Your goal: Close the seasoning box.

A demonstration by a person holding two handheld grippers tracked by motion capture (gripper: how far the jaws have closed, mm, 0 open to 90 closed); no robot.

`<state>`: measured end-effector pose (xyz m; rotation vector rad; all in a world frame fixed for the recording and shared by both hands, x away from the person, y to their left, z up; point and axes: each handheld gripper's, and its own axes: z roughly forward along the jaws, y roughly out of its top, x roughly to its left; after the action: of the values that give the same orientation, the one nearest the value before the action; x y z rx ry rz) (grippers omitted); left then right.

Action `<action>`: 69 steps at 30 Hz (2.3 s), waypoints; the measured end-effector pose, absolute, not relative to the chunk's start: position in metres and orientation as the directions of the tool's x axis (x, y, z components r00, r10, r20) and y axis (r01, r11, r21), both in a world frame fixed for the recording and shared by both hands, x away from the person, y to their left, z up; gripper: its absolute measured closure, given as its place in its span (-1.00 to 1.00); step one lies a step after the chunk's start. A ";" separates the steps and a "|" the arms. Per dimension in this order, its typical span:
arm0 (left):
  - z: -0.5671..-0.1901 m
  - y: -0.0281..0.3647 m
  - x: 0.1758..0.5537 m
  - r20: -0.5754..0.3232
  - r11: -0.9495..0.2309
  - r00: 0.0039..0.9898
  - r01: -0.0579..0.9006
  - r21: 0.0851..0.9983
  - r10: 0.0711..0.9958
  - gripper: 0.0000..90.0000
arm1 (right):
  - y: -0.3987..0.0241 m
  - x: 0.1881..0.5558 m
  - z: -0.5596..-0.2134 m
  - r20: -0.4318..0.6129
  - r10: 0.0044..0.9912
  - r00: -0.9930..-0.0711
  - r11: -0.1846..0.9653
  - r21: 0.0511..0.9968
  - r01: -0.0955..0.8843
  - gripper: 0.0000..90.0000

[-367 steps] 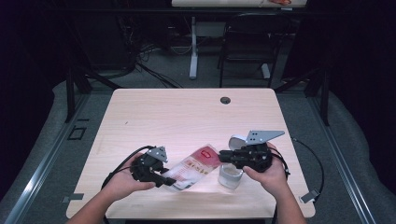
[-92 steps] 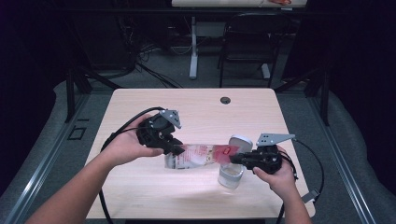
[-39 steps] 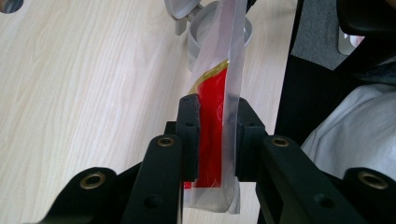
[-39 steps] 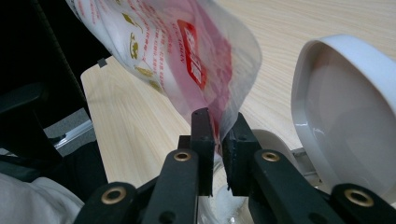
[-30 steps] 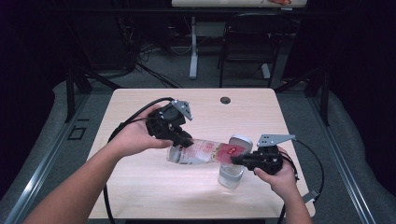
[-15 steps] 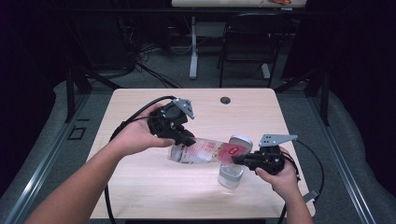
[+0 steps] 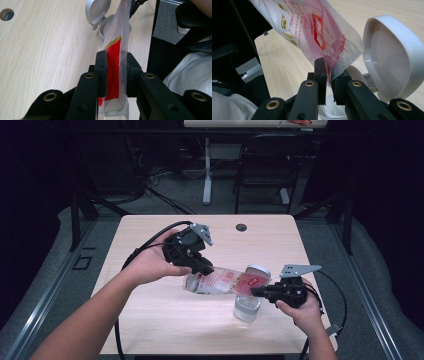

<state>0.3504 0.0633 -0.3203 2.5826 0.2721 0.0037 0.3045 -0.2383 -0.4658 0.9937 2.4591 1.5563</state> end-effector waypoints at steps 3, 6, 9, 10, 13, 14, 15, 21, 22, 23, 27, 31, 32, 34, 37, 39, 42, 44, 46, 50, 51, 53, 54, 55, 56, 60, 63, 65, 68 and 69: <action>-0.320 0.062 0.351 -0.048 -0.837 0.980 0.188 0.514 0.191 0.71 | -0.238 0.304 -0.466 0.272 0.549 -0.790 0.284 0.829 0.482 0.86; -0.319 0.061 0.351 -0.049 -0.837 0.981 0.187 0.515 0.189 0.71 | -0.238 0.304 -0.466 0.271 0.549 -0.790 0.286 0.828 0.482 0.86; -0.318 0.060 0.350 -0.047 -0.837 0.981 0.185 0.516 0.188 0.71 | -0.238 0.304 -0.466 0.271 0.549 -0.791 0.286 0.828 0.482 0.86; -0.318 0.059 0.350 -0.053 -0.836 0.980 0.189 0.515 0.189 0.71 | -0.238 0.304 -0.466 0.269 0.547 -0.793 0.293 0.826 0.482 0.86; -0.317 0.059 0.351 -0.051 -0.834 0.981 0.188 0.519 0.190 0.71 | -0.240 0.304 -0.467 0.275 0.543 -0.793 0.289 0.826 0.484 0.86; -0.317 0.059 0.351 -0.051 -0.834 0.981 0.188 0.519 0.190 0.71 | -0.240 0.304 -0.467 0.276 0.543 -0.793 0.288 0.826 0.484 0.86; -0.317 0.058 0.351 -0.046 -0.835 0.981 0.186 0.519 0.189 0.71 | -0.240 0.304 -0.466 0.270 0.546 -0.793 0.293 0.825 0.483 0.86; -0.316 0.057 0.353 -0.051 -0.831 0.980 0.191 0.523 0.193 0.70 | -0.240 0.304 -0.467 0.275 0.545 -0.792 0.289 0.825 0.485 0.86; -0.316 0.057 0.353 -0.052 -0.828 0.979 0.193 0.527 0.195 0.70 | -0.240 0.304 -0.467 0.276 0.547 -0.790 0.286 0.826 0.486 0.86; -0.316 0.057 0.353 -0.052 -0.828 0.979 0.193 0.527 0.195 0.70 | -0.240 0.304 -0.467 0.279 0.548 -0.789 0.282 0.826 0.488 0.86; -0.316 0.056 0.355 -0.049 -0.828 0.980 0.187 0.528 0.190 0.69 | -0.241 0.305 -0.469 0.285 0.543 -0.790 0.278 0.826 0.490 0.86; -0.316 0.055 0.355 -0.053 -0.826 0.979 0.193 0.530 0.195 0.69 | -0.242 0.305 -0.470 0.286 0.544 -0.789 0.273 0.828 0.489 0.86; -0.316 0.055 0.355 -0.054 -0.825 0.979 0.194 0.531 0.195 0.69 | -0.241 0.305 -0.470 0.286 0.544 -0.789 0.272 0.829 0.488 0.86; -0.316 0.055 0.356 -0.052 -0.826 0.980 0.191 0.530 0.193 0.68 | -0.242 0.305 -0.470 0.283 0.545 -0.789 0.275 0.829 0.487 0.86; -0.316 0.055 0.357 -0.055 -0.829 0.980 0.192 0.525 0.192 0.68 | -0.242 0.305 -0.470 0.282 0.545 -0.790 0.276 0.829 0.486 0.86; -0.316 0.055 0.357 -0.056 -0.829 0.980 0.191 0.525 0.191 0.68 | -0.242 0.305 -0.470 0.281 0.545 -0.790 0.276 0.830 0.486 0.86; -0.316 0.055 0.358 -0.054 -0.827 0.981 0.189 0.529 0.189 0.68 | -0.242 0.305 -0.470 0.282 0.545 -0.789 0.276 0.829 0.487 0.86; -0.316 0.055 0.358 -0.056 -0.824 0.979 0.194 0.533 0.195 0.68 | -0.242 0.305 -0.470 0.283 0.545 -0.789 0.275 0.828 0.488 0.86; -0.316 0.055 0.358 -0.060 -0.822 0.978 0.199 0.534 0.198 0.68 | -0.242 0.305 -0.471 0.283 0.546 -0.789 0.275 0.828 0.488 0.86; -0.316 0.055 0.359 -0.058 -0.823 0.979 0.195 0.533 0.195 0.67 | -0.242 0.305 -0.471 0.281 0.547 -0.789 0.276 0.828 0.487 0.86; -0.316 0.055 0.359 -0.058 -0.823 0.979 0.195 0.533 0.195 0.67 | -0.242 0.305 -0.471 0.281 0.546 -0.789 0.277 0.828 0.487 0.86; -0.316 0.055 0.360 -0.059 -0.824 0.979 0.195 0.532 0.193 0.67 | -0.242 0.305 -0.471 0.280 0.547 -0.789 0.277 0.829 0.486 0.85; -0.316 0.055 0.360 -0.059 -0.824 0.979 0.195 0.532 0.193 0.68 | -0.242 0.305 -0.471 0.280 0.547 -0.789 0.276 0.829 0.486 0.85; -0.316 0.055 0.359 -0.059 -0.824 0.979 0.195 0.532 0.194 0.68 | -0.242 0.305 -0.471 0.280 0.548 -0.788 0.276 0.829 0.486 0.85; -0.316 0.055 0.359 -0.059 -0.824 0.979 0.195 0.532 0.194 0.68 | -0.242 0.305 -0.471 0.280 0.548 -0.788 0.276 0.829 0.487 0.85; -0.316 0.055 0.360 -0.057 -0.826 0.980 0.193 0.530 0.192 0.68 | -0.242 0.305 -0.471 0.282 0.548 -0.788 0.274 0.829 0.488 0.85; -0.316 0.054 0.360 -0.056 -0.828 0.980 0.192 0.527 0.192 0.68 | -0.242 0.305 -0.471 0.282 0.548 -0.787 0.274 0.829 0.488 0.85; -0.316 0.054 0.360 -0.055 -0.828 0.980 0.193 0.527 0.193 0.68 | -0.242 0.305 -0.471 0.282 0.549 -0.787 0.274 0.829 0.488 0.85; -0.315 0.053 0.361 -0.056 -0.828 0.980 0.191 0.526 0.191 0.68 | -0.242 0.305 -0.471 0.280 0.549 -0.788 0.277 0.828 0.488 0.85; -0.315 0.053 0.361 -0.059 -0.829 0.980 0.193 0.525 0.191 0.68 | -0.242 0.305 -0.471 0.280 0.549 -0.788 0.277 0.828 0.488 0.85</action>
<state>0.3607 0.0530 -0.3151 2.5713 0.2705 -0.0047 0.3053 -0.2419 -0.4714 1.0003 2.4615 1.5599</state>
